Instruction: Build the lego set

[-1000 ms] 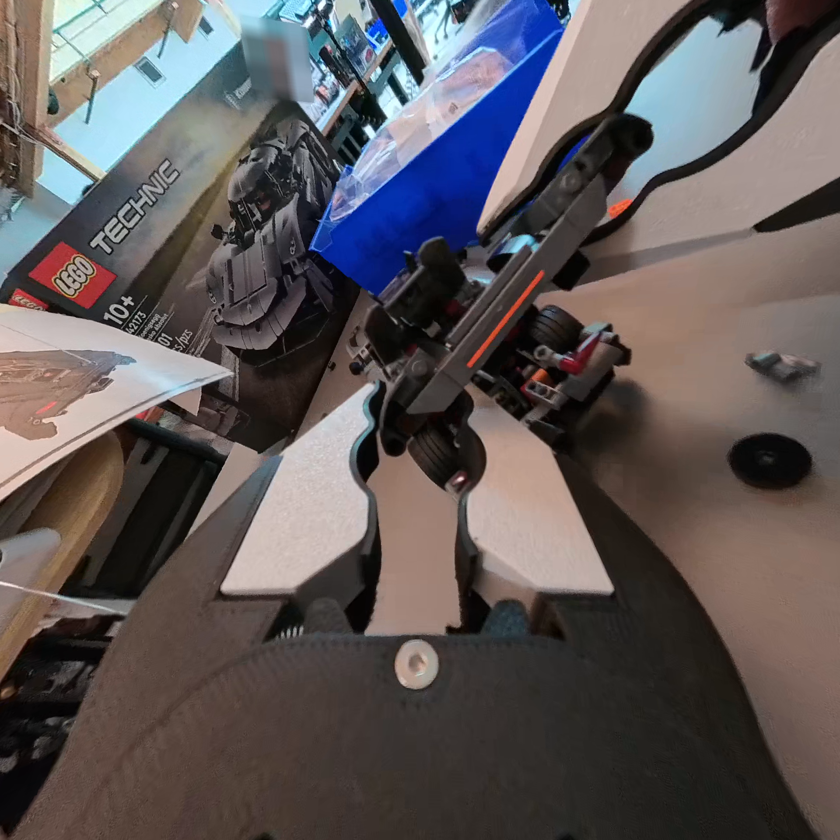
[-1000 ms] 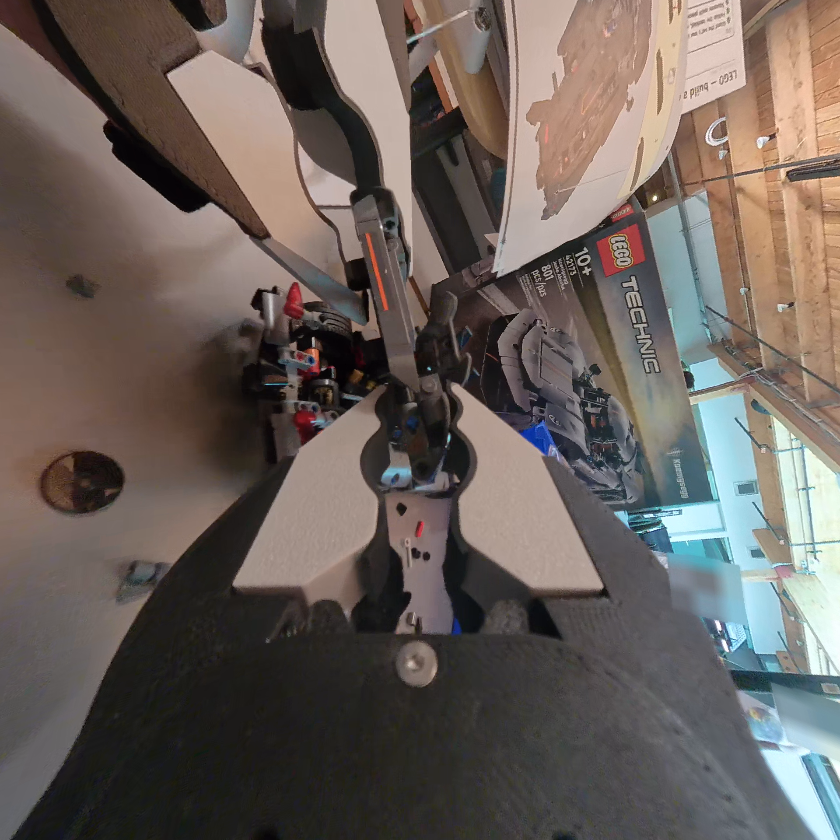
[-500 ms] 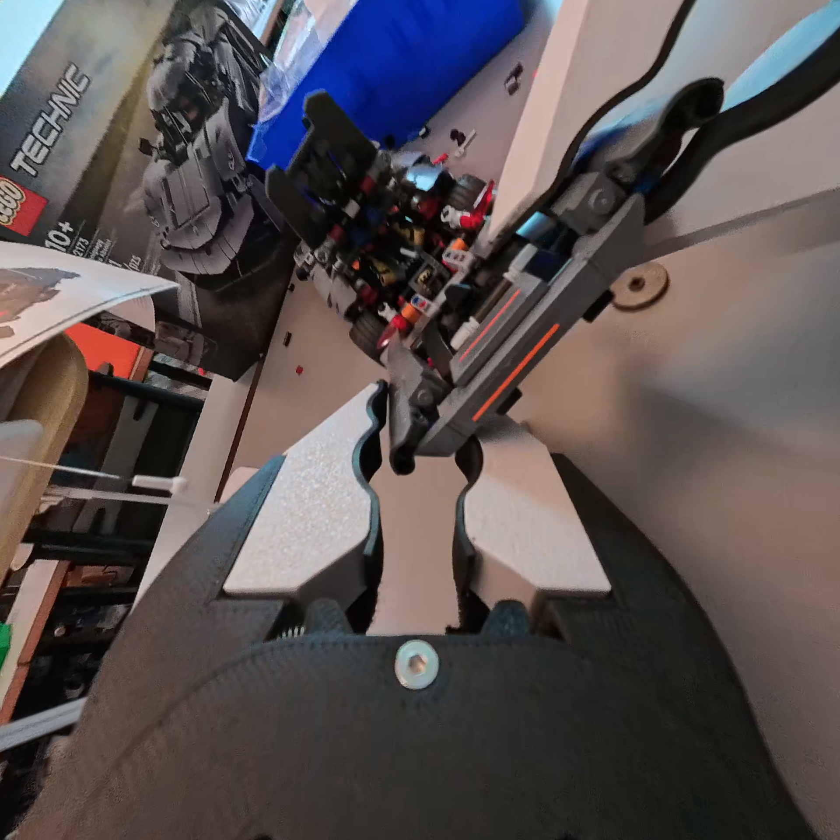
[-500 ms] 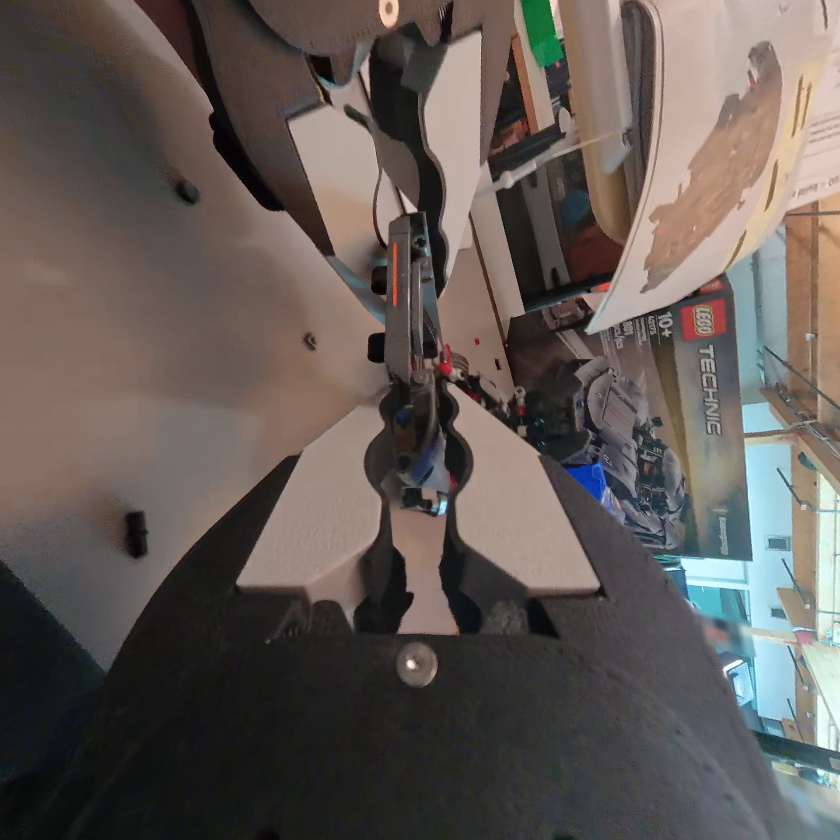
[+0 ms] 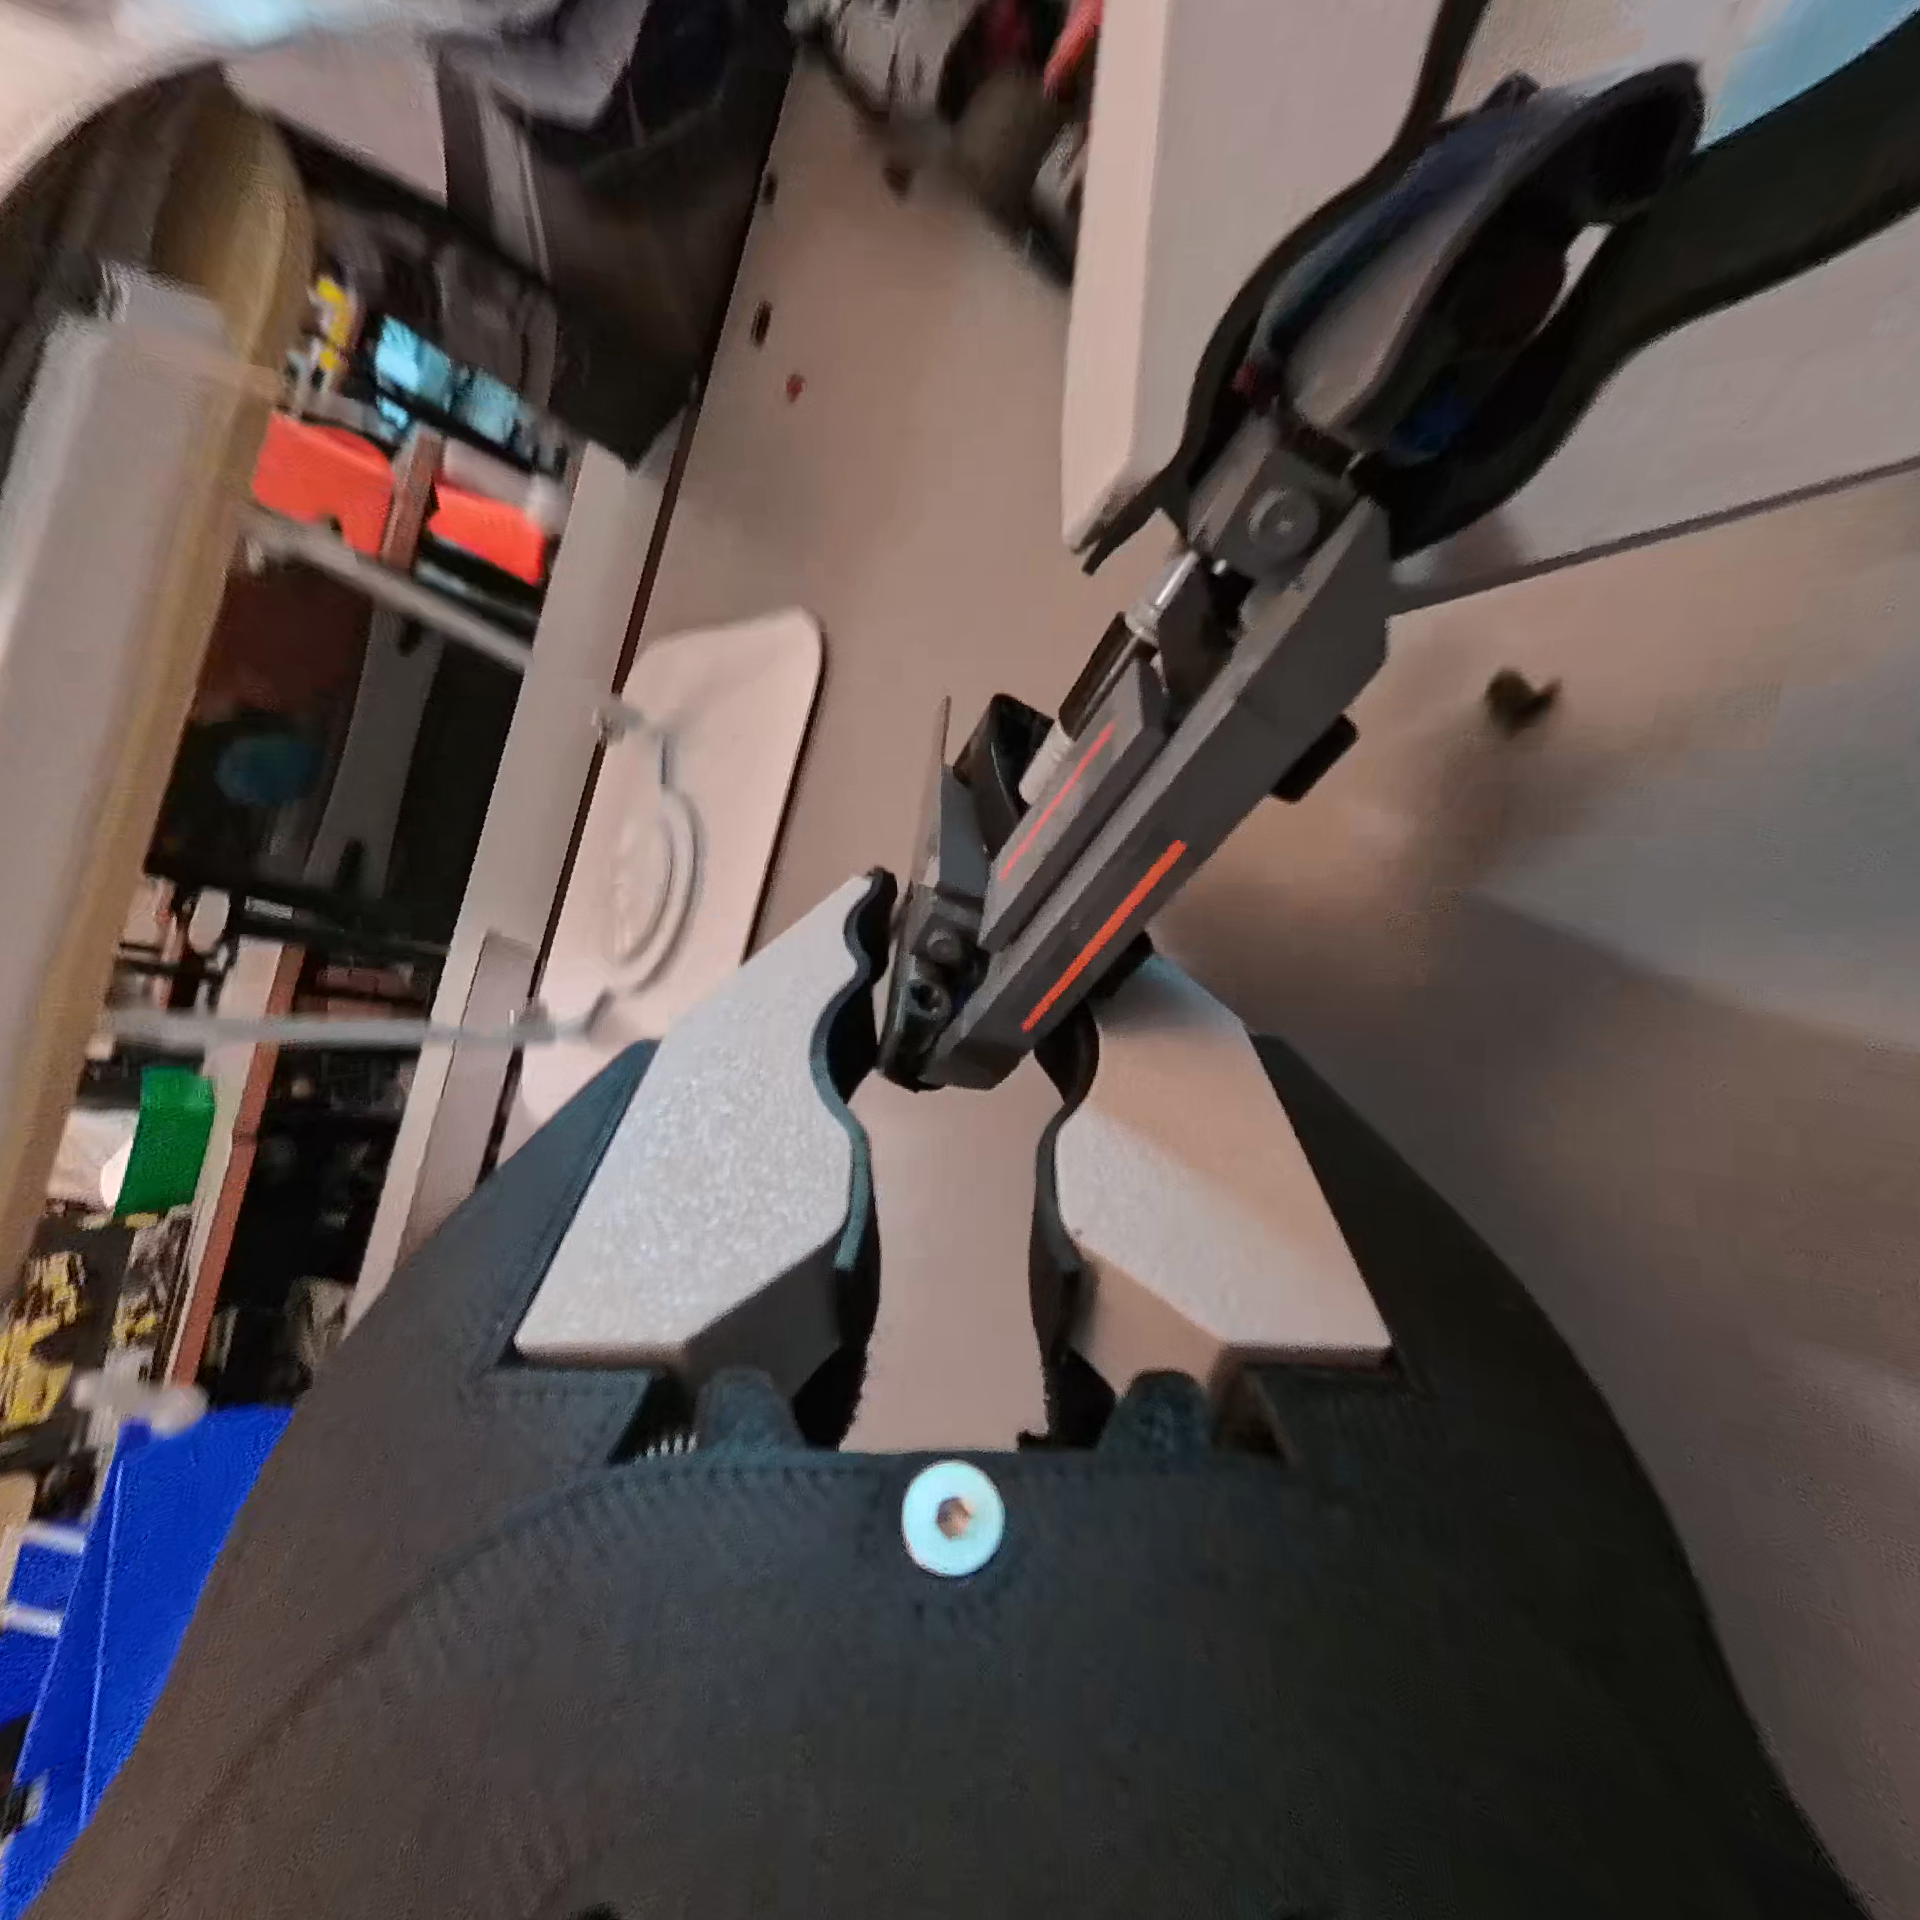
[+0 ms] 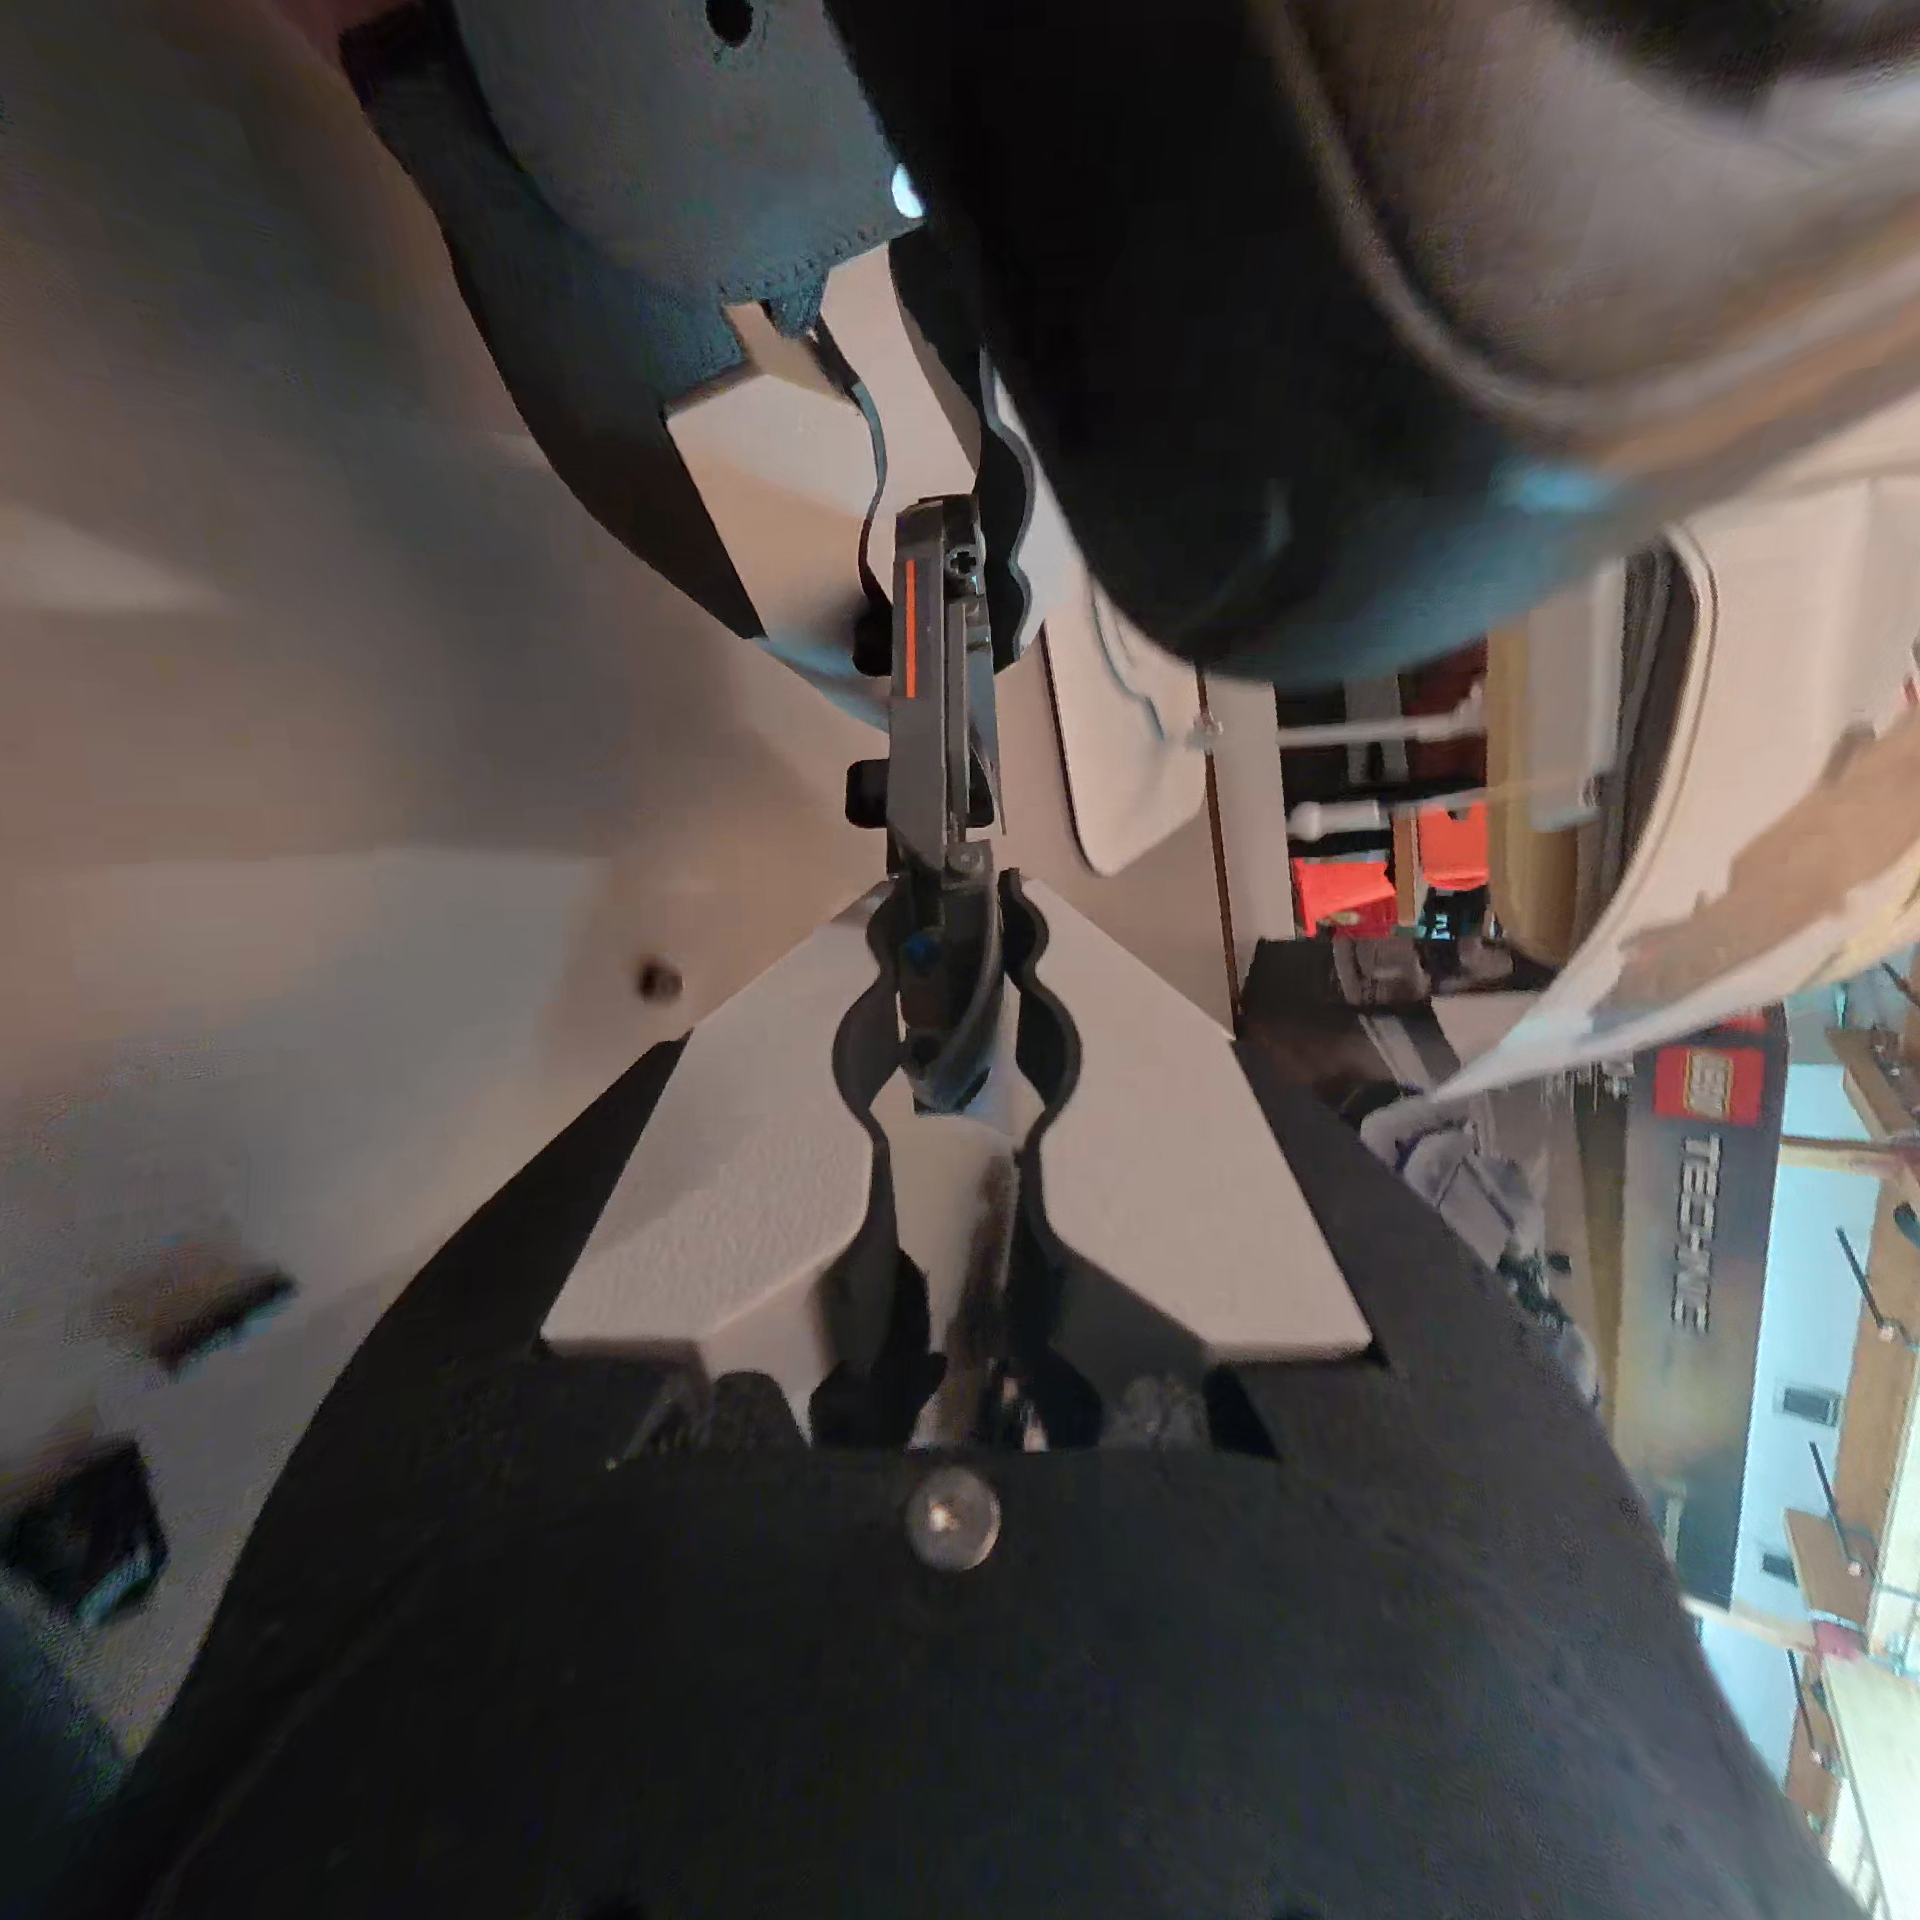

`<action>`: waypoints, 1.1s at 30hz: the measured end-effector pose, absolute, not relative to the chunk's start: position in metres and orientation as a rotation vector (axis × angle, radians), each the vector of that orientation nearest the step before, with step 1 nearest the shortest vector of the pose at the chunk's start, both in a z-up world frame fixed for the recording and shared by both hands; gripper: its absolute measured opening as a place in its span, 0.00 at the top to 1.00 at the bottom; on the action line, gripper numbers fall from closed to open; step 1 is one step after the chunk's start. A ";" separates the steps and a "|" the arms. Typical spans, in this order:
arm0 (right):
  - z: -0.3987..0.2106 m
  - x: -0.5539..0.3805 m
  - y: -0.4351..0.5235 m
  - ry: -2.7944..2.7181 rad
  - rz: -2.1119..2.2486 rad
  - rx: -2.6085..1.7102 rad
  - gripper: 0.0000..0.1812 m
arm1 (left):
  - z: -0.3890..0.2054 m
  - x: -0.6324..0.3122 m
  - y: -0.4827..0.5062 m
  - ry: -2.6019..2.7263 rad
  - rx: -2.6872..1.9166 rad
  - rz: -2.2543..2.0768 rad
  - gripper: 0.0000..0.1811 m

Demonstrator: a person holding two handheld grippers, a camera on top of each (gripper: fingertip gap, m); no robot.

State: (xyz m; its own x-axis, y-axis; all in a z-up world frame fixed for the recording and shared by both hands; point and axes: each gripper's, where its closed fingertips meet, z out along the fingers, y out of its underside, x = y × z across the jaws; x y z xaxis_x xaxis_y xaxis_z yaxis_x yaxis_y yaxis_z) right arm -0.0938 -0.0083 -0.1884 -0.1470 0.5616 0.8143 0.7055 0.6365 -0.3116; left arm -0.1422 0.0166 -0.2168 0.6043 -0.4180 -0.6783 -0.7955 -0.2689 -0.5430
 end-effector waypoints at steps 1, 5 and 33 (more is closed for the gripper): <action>-0.191 -0.107 -0.015 -1.837 -0.169 -1.006 0.92 | -0.220 -0.156 0.010 0.958 -1.923 0.519 0.88; -0.213 -0.148 -0.035 -1.923 -0.158 -1.003 0.91 | -0.238 -0.207 -0.012 0.972 -1.996 0.620 0.87; -0.155 0.081 0.101 -1.448 0.435 -1.661 0.64 | -0.203 -0.340 -0.053 0.919 -2.307 0.978 0.74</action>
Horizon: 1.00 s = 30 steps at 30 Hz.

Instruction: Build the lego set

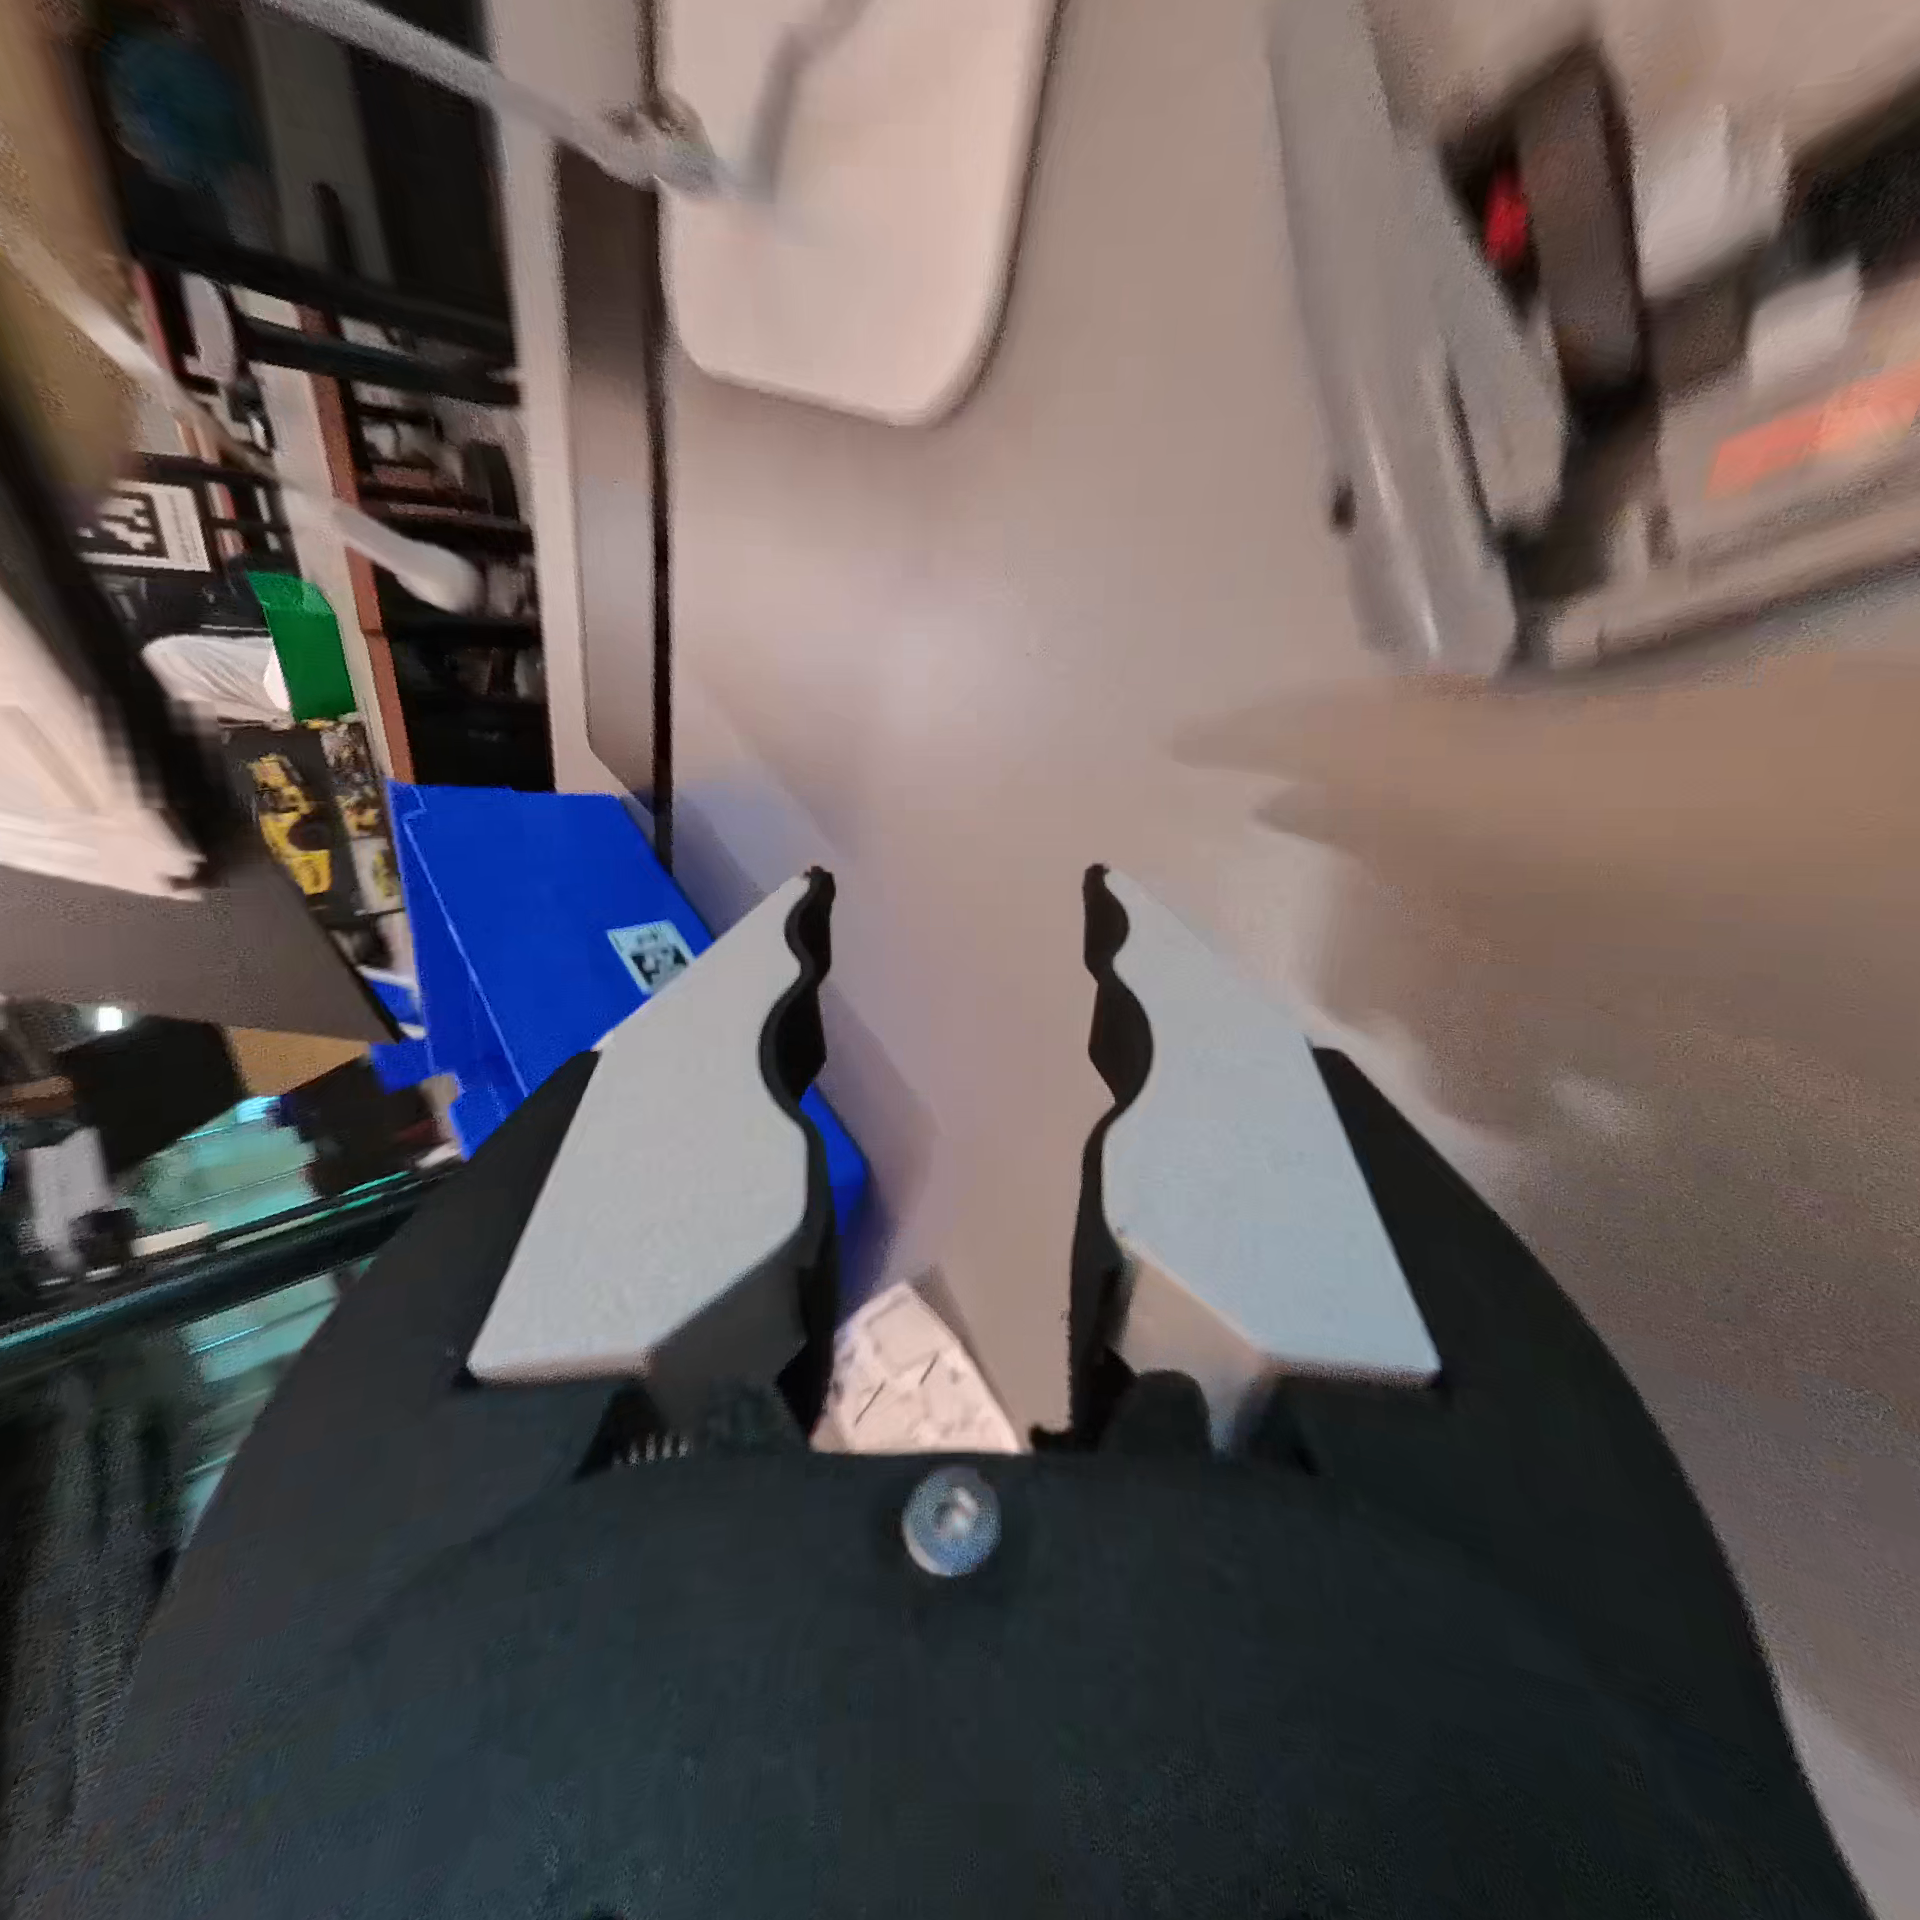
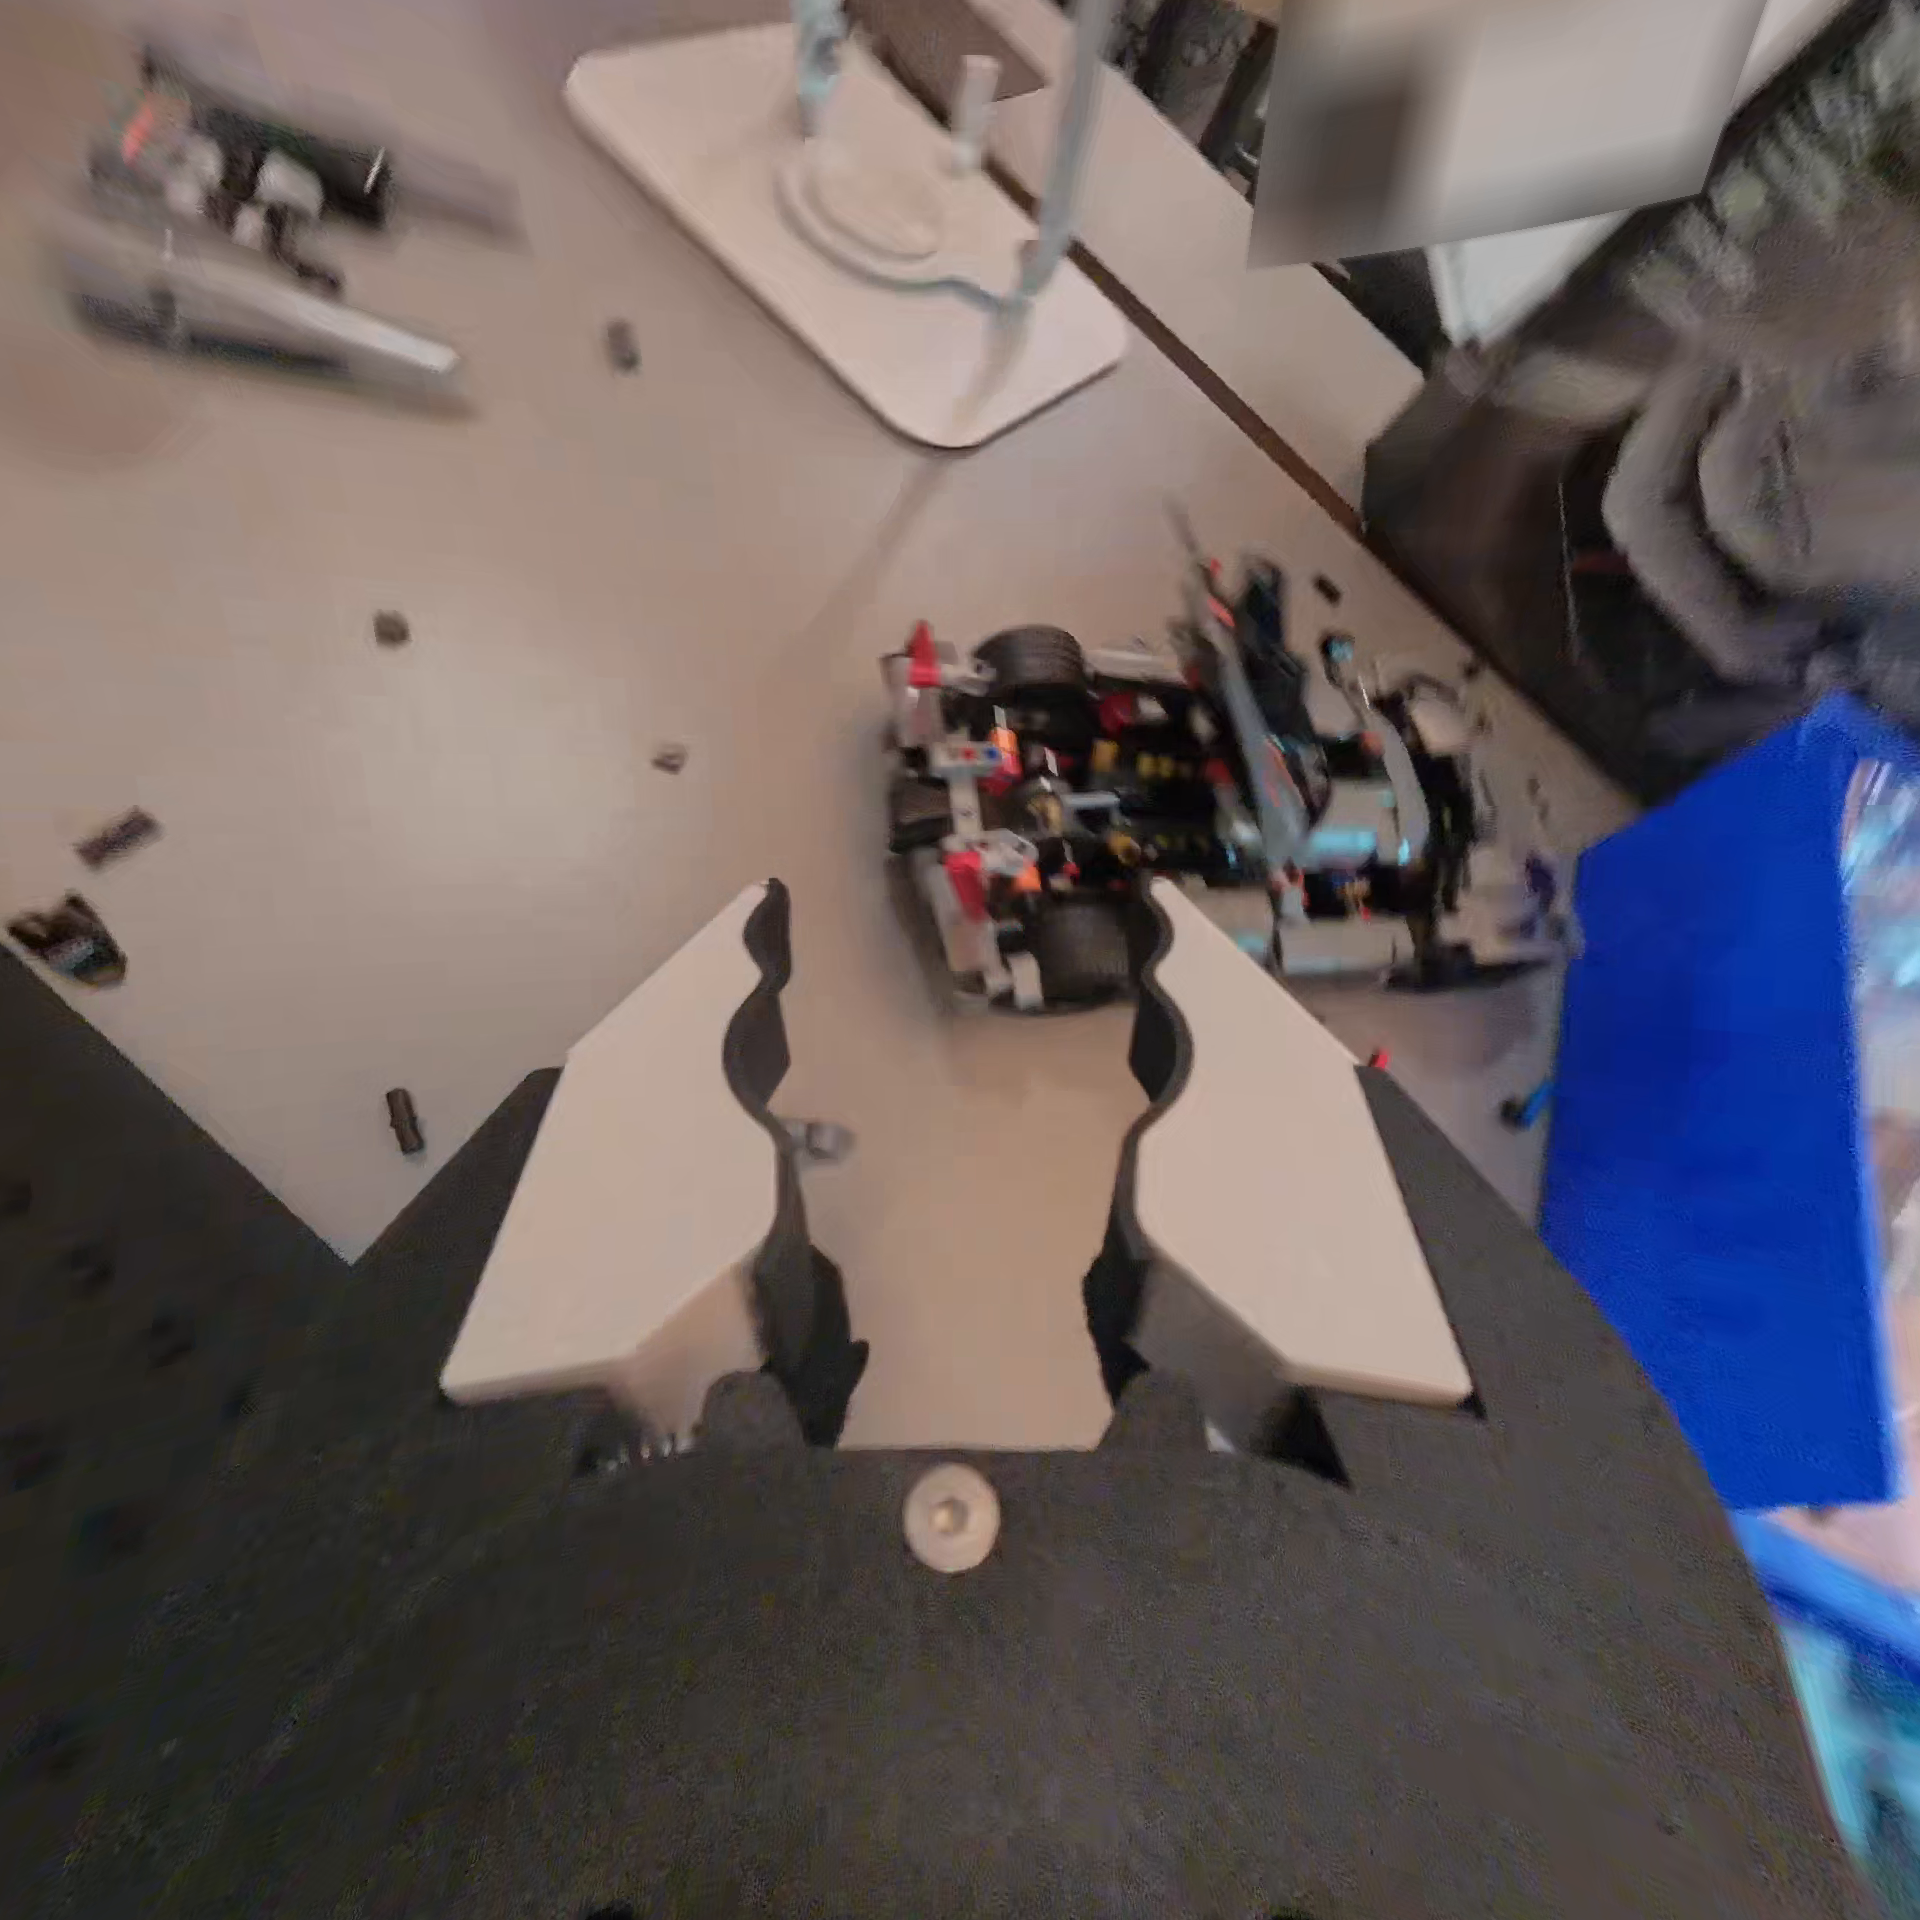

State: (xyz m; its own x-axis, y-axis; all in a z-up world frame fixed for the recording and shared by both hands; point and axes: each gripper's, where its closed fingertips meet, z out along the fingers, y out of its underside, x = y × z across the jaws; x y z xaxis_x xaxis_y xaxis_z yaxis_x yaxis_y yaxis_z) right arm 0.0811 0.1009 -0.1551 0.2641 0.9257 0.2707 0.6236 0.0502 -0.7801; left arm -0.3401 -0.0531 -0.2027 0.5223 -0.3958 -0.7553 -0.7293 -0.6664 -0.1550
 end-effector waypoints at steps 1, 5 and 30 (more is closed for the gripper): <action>-0.157 0.091 0.112 -1.384 0.512 -1.727 0.61 | -0.191 -0.328 -0.043 0.856 -2.275 0.895 0.73; -0.173 0.103 0.134 -1.256 0.811 -1.887 0.55 | -0.160 -0.234 0.013 0.711 -2.157 0.417 0.66; -0.237 0.053 0.107 -1.460 0.849 -2.099 0.42 | -0.233 0.000 0.123 0.739 -2.265 -0.894 0.41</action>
State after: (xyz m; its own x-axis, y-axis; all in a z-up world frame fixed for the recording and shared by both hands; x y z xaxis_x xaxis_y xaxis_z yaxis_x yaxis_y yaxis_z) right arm 0.0535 0.1069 -0.2375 0.2528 0.9391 -0.2328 0.6665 -0.3435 -0.6617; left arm 0.0000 0.1231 -0.2329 0.6206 -0.6697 0.4078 -0.2747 -0.6728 -0.6869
